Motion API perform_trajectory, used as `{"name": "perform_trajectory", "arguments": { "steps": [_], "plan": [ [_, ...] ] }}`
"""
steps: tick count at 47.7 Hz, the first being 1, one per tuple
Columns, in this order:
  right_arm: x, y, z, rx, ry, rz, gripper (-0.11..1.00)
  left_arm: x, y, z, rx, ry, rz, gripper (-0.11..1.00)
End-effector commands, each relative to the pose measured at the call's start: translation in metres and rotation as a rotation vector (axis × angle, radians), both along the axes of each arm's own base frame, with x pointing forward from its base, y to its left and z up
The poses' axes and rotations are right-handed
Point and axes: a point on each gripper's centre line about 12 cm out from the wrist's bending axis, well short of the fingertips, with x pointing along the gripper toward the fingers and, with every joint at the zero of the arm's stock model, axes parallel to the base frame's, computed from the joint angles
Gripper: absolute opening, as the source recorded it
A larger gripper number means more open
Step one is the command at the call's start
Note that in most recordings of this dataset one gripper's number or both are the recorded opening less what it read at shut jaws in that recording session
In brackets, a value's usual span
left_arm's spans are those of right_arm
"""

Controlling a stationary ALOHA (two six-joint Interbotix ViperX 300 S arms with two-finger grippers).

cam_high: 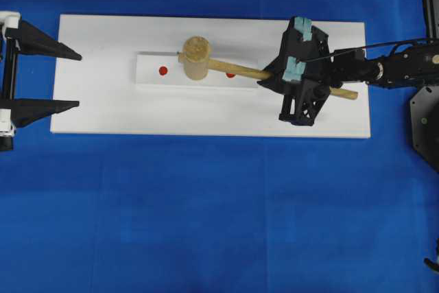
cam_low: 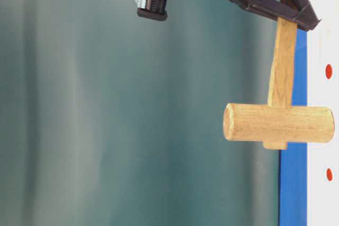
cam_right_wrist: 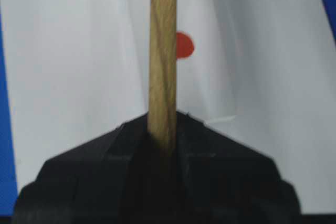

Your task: Hit the mark with a hammer.

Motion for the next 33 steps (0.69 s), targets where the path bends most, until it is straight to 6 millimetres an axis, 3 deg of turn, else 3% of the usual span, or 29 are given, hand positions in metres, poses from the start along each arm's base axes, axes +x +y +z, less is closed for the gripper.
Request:
{"name": "perform_trajectory", "arguments": {
  "steps": [1,15,21,33],
  "plan": [
    [0.005,-0.001,0.013,-0.011,-0.042,-0.006,0.01,0.001,0.0,0.003,-0.004,-0.009,0.003,0.91],
    [-0.01,-0.004,0.051,-0.057,-0.156,-0.039,0.01,0.001,0.0,0.003,-0.018,-0.01,0.005,0.91],
    [-0.033,0.0,0.069,-0.062,-0.223,-0.034,0.01,0.0,0.0,0.003,-0.018,-0.011,0.005,0.91],
    [-0.069,0.007,0.08,-0.065,-0.296,-0.027,0.01,0.0,0.0,0.003,-0.018,-0.013,0.005,0.91]
  ]
}}
